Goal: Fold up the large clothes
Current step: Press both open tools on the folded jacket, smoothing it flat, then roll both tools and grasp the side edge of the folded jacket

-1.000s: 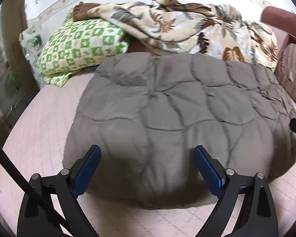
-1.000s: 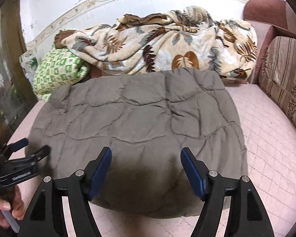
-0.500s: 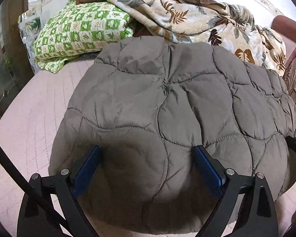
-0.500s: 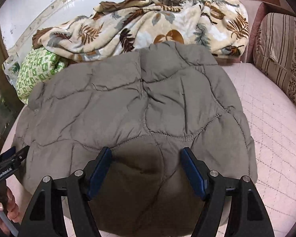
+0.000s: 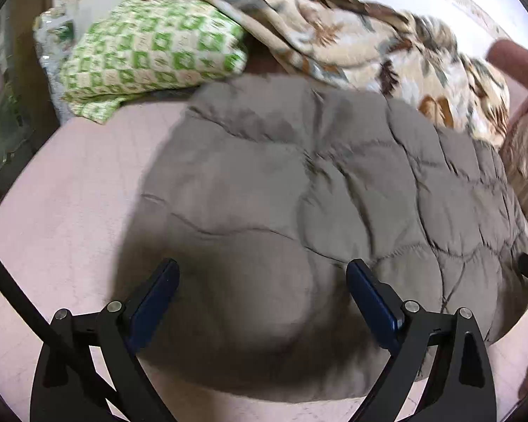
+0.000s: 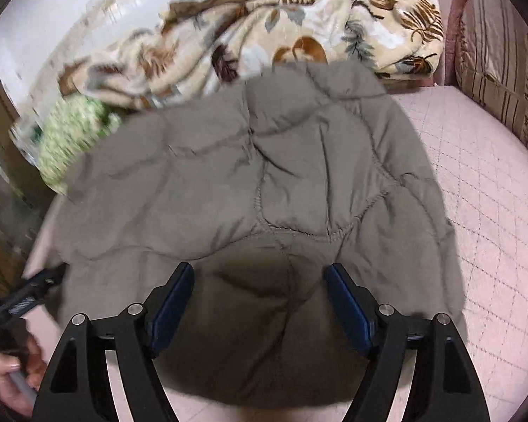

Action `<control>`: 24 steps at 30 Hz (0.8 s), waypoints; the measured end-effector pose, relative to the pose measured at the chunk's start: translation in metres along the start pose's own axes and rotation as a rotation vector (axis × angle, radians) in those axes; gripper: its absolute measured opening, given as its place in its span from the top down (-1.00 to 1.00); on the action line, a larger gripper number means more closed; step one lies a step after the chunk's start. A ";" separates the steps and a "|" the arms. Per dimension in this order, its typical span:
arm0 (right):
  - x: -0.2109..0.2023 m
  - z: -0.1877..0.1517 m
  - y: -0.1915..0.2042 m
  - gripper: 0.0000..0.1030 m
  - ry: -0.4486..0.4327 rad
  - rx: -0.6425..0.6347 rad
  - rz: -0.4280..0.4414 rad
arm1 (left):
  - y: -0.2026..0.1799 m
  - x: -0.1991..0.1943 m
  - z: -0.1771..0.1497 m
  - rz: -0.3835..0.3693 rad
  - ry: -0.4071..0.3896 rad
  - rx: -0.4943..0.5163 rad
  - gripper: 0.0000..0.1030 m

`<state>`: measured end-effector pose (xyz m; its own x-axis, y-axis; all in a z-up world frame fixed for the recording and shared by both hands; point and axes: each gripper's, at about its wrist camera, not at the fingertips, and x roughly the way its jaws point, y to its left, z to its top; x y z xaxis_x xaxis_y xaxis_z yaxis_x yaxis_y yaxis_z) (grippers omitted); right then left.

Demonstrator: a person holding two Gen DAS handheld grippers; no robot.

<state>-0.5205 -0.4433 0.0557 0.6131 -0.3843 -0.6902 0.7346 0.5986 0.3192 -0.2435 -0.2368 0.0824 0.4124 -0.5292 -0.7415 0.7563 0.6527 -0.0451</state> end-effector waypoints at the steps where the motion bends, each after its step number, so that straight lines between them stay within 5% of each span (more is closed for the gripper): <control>1: -0.010 0.001 -0.003 -0.58 -0.016 0.009 0.011 | 0.009 -0.004 0.002 0.008 -0.004 -0.021 -0.87; 6: -0.053 0.000 -0.040 -0.63 -0.077 0.103 -0.004 | 0.068 -0.011 0.000 -0.042 0.057 -0.231 -0.86; 12: -0.066 -0.016 -0.101 -0.64 -0.051 0.340 0.011 | 0.134 -0.003 -0.023 -0.118 0.154 -0.518 -0.84; 20: -0.061 -0.050 -0.140 -0.66 -0.007 0.561 0.117 | 0.155 0.010 -0.056 -0.231 0.232 -0.703 -0.84; 24: -0.051 -0.054 -0.133 -0.66 0.011 0.562 0.155 | 0.147 0.020 -0.061 -0.267 0.242 -0.725 -0.84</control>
<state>-0.6658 -0.4655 0.0135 0.7249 -0.3125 -0.6140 0.6800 0.1816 0.7104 -0.1546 -0.1183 0.0200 0.0800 -0.6389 -0.7651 0.2616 0.7542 -0.6023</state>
